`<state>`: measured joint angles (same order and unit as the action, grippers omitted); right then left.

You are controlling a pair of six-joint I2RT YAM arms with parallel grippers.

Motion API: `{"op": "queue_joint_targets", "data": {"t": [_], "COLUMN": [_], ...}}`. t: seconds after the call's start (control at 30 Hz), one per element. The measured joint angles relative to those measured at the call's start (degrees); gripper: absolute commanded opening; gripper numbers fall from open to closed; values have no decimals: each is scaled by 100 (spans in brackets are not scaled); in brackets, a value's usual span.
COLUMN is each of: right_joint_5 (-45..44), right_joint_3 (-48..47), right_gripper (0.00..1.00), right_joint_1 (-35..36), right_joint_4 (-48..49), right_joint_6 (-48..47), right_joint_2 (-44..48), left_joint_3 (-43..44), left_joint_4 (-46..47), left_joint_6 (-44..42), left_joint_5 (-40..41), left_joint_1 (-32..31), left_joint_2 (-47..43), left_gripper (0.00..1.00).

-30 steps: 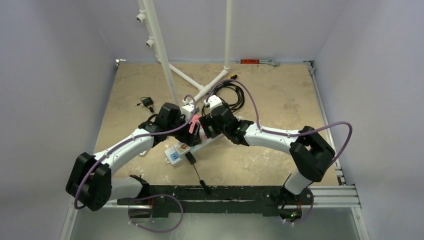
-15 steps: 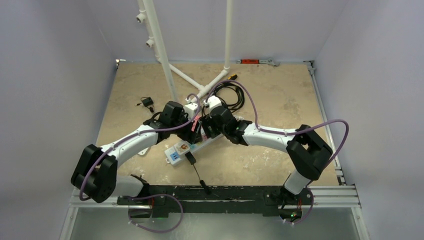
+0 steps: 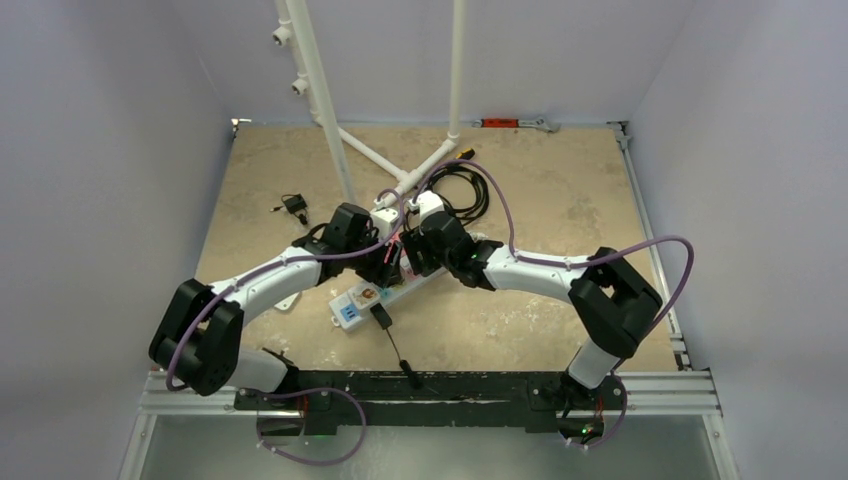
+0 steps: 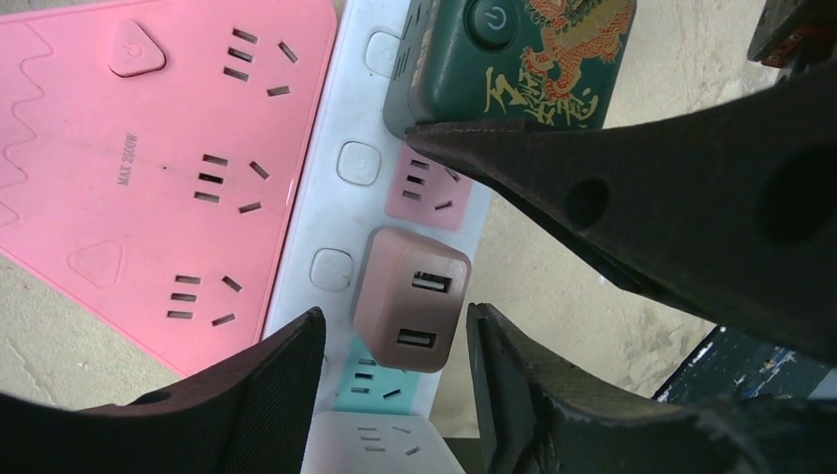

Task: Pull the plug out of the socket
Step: Remove the plug from the socket.

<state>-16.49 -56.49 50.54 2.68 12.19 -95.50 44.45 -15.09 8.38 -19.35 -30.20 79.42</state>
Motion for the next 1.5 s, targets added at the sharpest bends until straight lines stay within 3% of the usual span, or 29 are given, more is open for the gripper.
{"op": "queue_joint_targets", "data": {"t": [0.17, 0.3, 0.57, 0.73, 1.17, 1.5], "right_joint_5": [57, 109, 120, 455, 992, 295], "right_joint_3": [0, 22, 66, 188, 380, 1119], "right_gripper": [74, 64, 34, 21, 0, 0], "right_joint_1": [-9, -9, -17, -223, -581, -273], "right_joint_4": [20, 55, 133, 275, 474, 658], "right_joint_6": [39, 44, 42, 90, 81, 337], "right_joint_2": [-17, -17, -17, 48, 179, 859], "left_joint_3": [31, 46, 118, 144, 260, 271], "left_joint_4": [-13, -22, -52, -52, 48, 160], "left_joint_6": [4, 2, -7, -35, -74, -111], "left_joint_5": [4, 0, -35, -39, 55, -66], "left_joint_1": [0, -28, -33, -59, -181, -275], "left_joint_2": [146, 164, 234, 267, 407, 463], "left_gripper": [44, 39, 22, 12, 0, 0]}}
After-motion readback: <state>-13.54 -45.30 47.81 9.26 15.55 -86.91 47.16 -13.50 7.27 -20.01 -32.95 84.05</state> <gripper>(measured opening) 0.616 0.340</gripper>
